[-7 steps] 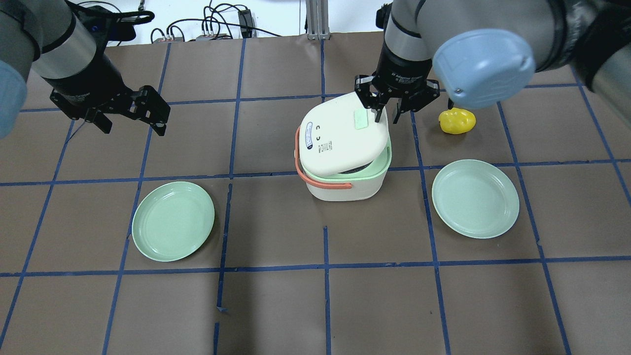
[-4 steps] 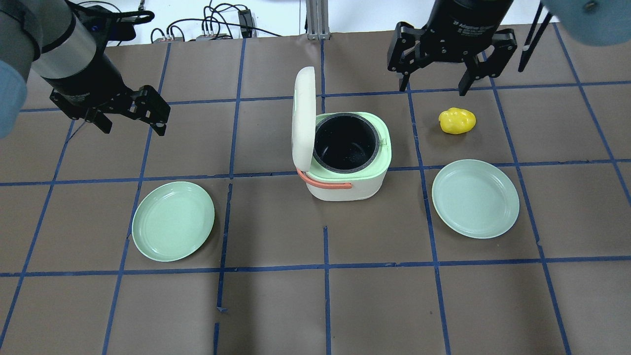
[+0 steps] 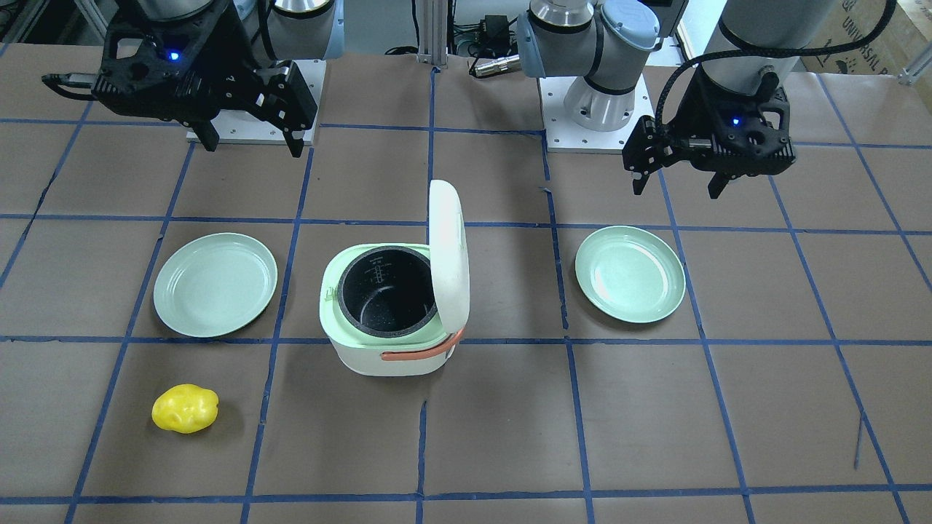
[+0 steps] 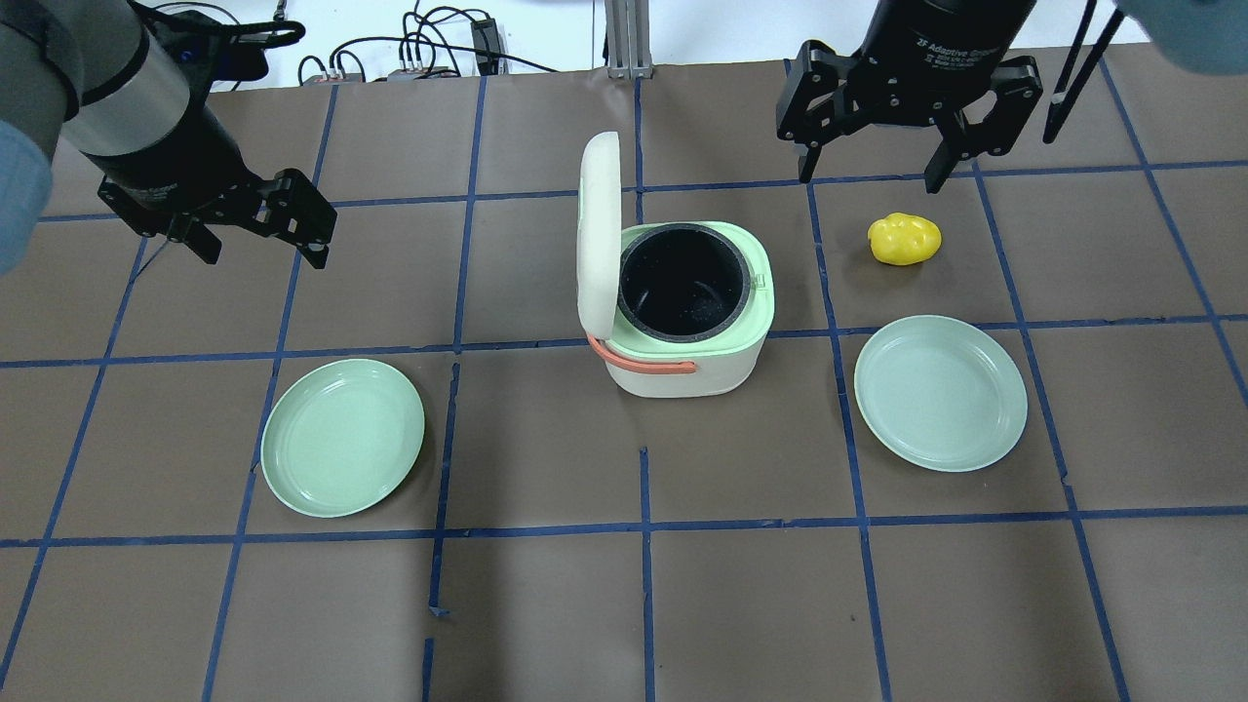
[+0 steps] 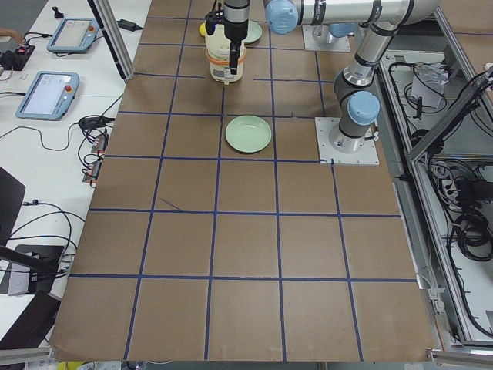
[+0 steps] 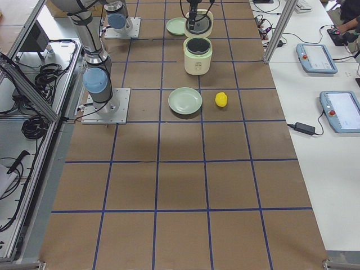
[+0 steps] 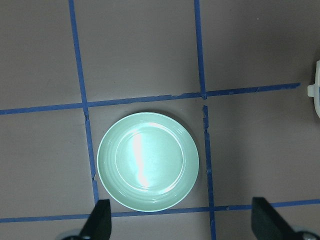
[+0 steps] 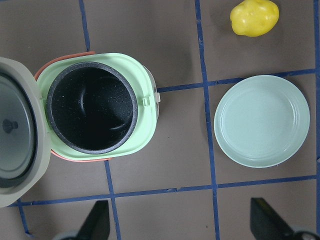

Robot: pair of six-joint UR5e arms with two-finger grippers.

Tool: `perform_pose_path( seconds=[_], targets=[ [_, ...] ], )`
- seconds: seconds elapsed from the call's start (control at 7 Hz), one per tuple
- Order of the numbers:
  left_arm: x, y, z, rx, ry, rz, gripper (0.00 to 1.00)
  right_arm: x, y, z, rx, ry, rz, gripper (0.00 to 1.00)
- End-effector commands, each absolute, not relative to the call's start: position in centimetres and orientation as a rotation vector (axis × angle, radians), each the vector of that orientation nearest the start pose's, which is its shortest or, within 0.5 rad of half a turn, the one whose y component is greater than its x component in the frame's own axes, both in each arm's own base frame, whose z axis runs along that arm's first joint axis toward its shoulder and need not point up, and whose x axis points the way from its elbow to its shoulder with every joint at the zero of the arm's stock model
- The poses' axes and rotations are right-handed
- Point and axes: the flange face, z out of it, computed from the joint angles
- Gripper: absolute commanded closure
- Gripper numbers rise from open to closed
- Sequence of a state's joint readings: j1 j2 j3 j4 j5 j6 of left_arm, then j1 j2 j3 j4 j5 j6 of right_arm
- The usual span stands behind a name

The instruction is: Press rice cooker button

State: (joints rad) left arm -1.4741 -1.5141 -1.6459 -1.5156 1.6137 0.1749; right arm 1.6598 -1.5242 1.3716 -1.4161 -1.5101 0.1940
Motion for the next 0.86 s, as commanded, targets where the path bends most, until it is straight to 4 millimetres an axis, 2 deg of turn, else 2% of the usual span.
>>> perform_pose_path(
  seconds=[0.0,0.14,0.43,0.57,0.71],
  targets=[
    [-8.3,-48.2,48.4,0.120,3.091,-0.047,0.00,16.9,-50.6,53.1,0.124,3.082,0.053,0.00],
    [-8.3,-48.2,48.4,0.120,3.091,-0.047,0.00,16.8,-50.6,52.0,0.130,3.078,0.075,0.00],
    [-8.3,-48.2,48.4,0.120,3.091,-0.047,0.00,16.8,-50.9,51.3,0.133,3.073,0.041,0.00],
    [-8.3,-48.2,48.4,0.120,3.091,-0.047,0.00,16.8,-51.4,51.2,0.139,3.068,0.006,0.00],
    [-8.3,-48.2,48.4,0.120,3.091,-0.047,0.00,16.9,-52.4,50.2,0.144,3.068,0.011,0.00]
  ],
)
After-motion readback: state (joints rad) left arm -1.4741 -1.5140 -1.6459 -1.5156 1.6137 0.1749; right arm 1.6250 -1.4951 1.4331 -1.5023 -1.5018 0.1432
